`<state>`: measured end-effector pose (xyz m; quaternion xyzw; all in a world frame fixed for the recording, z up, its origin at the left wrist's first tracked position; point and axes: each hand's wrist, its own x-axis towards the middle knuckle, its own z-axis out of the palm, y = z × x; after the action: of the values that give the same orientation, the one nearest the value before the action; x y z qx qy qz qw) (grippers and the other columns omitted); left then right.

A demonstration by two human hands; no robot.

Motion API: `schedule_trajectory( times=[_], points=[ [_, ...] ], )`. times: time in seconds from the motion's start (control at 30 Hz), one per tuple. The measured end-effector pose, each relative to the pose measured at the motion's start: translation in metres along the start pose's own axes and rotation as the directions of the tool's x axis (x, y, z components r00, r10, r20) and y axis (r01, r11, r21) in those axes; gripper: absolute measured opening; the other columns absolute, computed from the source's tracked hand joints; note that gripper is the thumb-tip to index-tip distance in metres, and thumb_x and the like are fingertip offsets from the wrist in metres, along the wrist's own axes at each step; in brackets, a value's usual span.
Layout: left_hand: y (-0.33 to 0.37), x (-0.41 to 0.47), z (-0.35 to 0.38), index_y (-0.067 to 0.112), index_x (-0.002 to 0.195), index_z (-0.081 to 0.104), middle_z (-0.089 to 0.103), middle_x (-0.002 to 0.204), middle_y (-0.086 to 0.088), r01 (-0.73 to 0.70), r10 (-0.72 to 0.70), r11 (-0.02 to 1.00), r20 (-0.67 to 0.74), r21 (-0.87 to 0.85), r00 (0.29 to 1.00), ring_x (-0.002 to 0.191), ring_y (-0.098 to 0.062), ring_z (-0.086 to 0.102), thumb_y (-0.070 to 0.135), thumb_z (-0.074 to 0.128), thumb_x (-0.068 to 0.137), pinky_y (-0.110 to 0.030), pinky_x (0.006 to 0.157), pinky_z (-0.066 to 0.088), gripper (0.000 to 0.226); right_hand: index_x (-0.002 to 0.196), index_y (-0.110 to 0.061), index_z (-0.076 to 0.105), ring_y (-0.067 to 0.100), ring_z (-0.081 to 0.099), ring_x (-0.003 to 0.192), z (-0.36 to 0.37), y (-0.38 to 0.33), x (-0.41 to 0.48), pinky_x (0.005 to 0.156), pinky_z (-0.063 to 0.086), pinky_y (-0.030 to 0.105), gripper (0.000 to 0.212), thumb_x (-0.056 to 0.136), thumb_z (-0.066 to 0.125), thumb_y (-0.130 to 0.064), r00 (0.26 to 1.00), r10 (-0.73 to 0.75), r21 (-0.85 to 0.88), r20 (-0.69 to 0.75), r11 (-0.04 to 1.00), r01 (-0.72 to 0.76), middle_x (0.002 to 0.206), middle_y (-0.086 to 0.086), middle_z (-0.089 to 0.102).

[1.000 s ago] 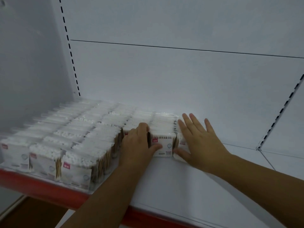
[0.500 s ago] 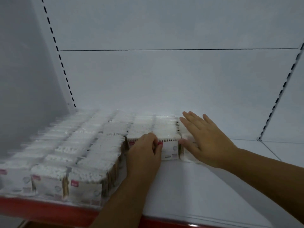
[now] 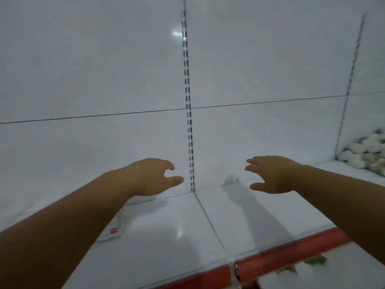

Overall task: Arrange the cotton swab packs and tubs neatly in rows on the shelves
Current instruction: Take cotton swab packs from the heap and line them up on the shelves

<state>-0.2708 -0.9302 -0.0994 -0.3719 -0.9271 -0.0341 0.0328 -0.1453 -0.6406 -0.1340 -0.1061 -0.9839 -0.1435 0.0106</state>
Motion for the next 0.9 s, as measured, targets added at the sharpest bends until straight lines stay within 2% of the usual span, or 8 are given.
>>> schedule_trajectory(
  times=[0.03,0.1,0.27,0.43,0.53,0.67,0.8,0.9],
  points=[
    [0.033,0.022,-0.013,0.025,0.148,0.034,0.033,0.155,0.006,-0.046,0.045,0.999,0.045,0.021,0.998,0.141,-0.016,0.031,0.066,0.036,0.091,-0.034,0.116,0.023,0.070,0.152,-0.025,0.018,0.014,0.010,0.148,-0.008,0.034,-0.019,0.119,0.016,0.034,0.068,0.096,0.036,-0.059,0.998,0.065,-0.025,0.000,0.998,-0.065,0.161,-0.004,0.010],
    [0.102,0.060,-0.032,0.024,0.152,0.024,0.020,0.160,0.004,-0.099,0.098,0.995,0.048,0.012,0.994,0.147,-0.017,0.017,0.070,0.032,0.089,-0.040,0.120,0.013,0.079,0.153,-0.025,0.015,0.014,0.010,0.148,-0.021,0.100,-0.060,0.119,0.016,0.036,0.071,0.095,0.035,-0.061,0.982,0.189,-0.060,-0.022,0.980,-0.190,0.161,-0.005,0.009],
    [0.283,0.113,-0.039,0.027,0.154,0.014,0.008,0.162,0.004,-0.318,0.317,0.944,-0.028,-0.087,0.948,0.149,-0.012,0.003,0.066,0.030,0.093,-0.039,0.121,0.005,0.074,0.152,-0.034,0.015,0.015,0.018,0.146,-0.023,0.235,-0.171,0.118,0.016,0.037,0.073,0.091,0.037,-0.067,0.933,0.358,0.026,-0.023,0.934,-0.357,0.161,-0.010,0.009],
    [0.417,0.149,-0.012,0.024,0.154,0.014,0.014,0.161,0.002,-0.409,0.410,0.912,0.053,-0.037,0.911,0.148,-0.017,0.016,0.061,0.030,0.096,-0.036,0.120,0.013,0.070,0.153,-0.033,0.014,0.018,0.018,0.146,-0.002,0.339,-0.284,0.116,0.019,0.038,0.069,0.094,0.038,-0.061,0.829,0.559,-0.034,0.026,0.829,-0.558,0.161,-0.006,0.010],
    [0.482,0.172,-0.001,0.025,0.153,0.019,0.022,0.159,0.004,-0.489,0.491,0.871,0.092,-0.051,0.866,0.144,-0.017,0.025,0.061,0.031,0.096,-0.034,0.118,0.019,0.069,0.152,-0.032,0.016,0.019,0.021,0.145,0.022,0.379,-0.316,0.116,0.023,0.039,0.068,0.095,0.043,-0.055,0.777,0.625,0.008,0.077,0.779,-0.627,0.161,-0.004,0.013],
    [0.539,0.218,0.004,0.026,0.150,0.028,0.034,0.154,0.001,-0.534,0.538,0.843,0.066,-0.064,0.841,0.139,-0.018,0.036,0.060,0.035,0.096,-0.033,0.114,0.027,0.064,0.151,-0.030,0.023,0.019,0.031,0.140,0.048,0.421,-0.318,0.113,0.029,0.036,0.062,0.096,0.045,-0.049,0.758,0.647,0.032,0.085,0.758,-0.651,0.158,-0.004,0.023],
    [0.583,0.282,0.021,0.028,0.147,0.034,0.038,0.151,0.003,-0.562,0.556,0.827,0.125,0.012,0.822,0.137,-0.017,0.037,0.061,0.040,0.094,-0.034,0.112,0.029,0.063,0.150,-0.031,0.024,0.016,0.030,0.140,0.073,0.477,-0.293,0.113,0.027,0.034,0.059,0.097,0.046,-0.045,0.766,0.636,0.031,0.088,0.767,-0.641,0.157,-0.006,0.025],
    [0.617,0.336,0.031,0.026,0.146,0.036,0.041,0.148,0.002,-0.593,0.590,0.805,0.125,-0.008,0.798,0.132,-0.017,0.042,0.058,0.042,0.095,-0.031,0.108,0.034,0.060,0.149,-0.031,0.027,0.017,0.032,0.139,0.085,0.533,-0.266,0.113,0.029,0.034,0.058,0.097,0.047,-0.045,0.754,0.648,0.019,0.105,0.757,-0.653,0.155,-0.005,0.028]
  ],
)
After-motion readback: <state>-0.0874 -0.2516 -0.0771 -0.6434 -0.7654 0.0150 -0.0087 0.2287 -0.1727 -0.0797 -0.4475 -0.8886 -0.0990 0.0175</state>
